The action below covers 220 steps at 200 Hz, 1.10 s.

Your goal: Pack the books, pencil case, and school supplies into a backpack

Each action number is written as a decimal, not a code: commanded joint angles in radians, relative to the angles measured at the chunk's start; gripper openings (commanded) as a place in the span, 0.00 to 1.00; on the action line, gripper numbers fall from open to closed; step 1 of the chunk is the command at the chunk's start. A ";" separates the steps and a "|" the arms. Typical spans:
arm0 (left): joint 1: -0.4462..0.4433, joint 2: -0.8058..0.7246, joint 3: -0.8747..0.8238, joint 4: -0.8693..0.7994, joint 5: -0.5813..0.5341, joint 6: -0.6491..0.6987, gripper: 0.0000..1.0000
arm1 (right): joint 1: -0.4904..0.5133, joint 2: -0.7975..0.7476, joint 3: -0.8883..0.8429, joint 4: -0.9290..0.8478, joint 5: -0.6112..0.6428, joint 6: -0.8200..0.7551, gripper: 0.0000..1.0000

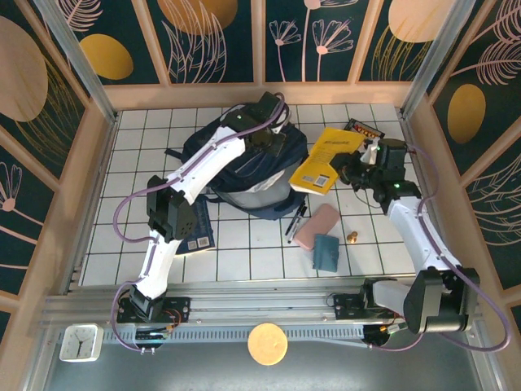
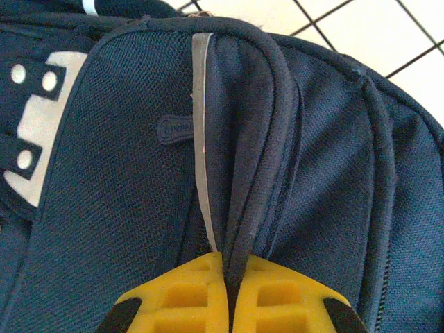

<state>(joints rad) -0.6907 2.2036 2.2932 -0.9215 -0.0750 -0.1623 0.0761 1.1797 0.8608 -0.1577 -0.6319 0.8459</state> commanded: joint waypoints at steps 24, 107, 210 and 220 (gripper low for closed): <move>0.034 -0.080 0.112 -0.023 0.040 -0.069 0.00 | 0.062 -0.068 -0.131 0.208 0.150 0.194 0.00; 0.048 -0.070 0.159 -0.013 0.148 -0.112 0.00 | 0.245 0.270 -0.047 0.660 0.094 0.292 0.00; 0.067 -0.003 0.275 -0.083 0.175 -0.125 0.00 | 0.315 0.850 0.216 1.078 -0.025 0.390 0.00; 0.068 0.008 0.280 -0.084 0.168 -0.125 0.00 | 0.314 0.877 0.258 0.954 -0.039 0.357 0.02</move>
<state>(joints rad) -0.6292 2.2093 2.5397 -1.0527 0.0788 -0.2718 0.3801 2.0079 1.0210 0.8043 -0.6018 1.2205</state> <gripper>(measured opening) 0.062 0.148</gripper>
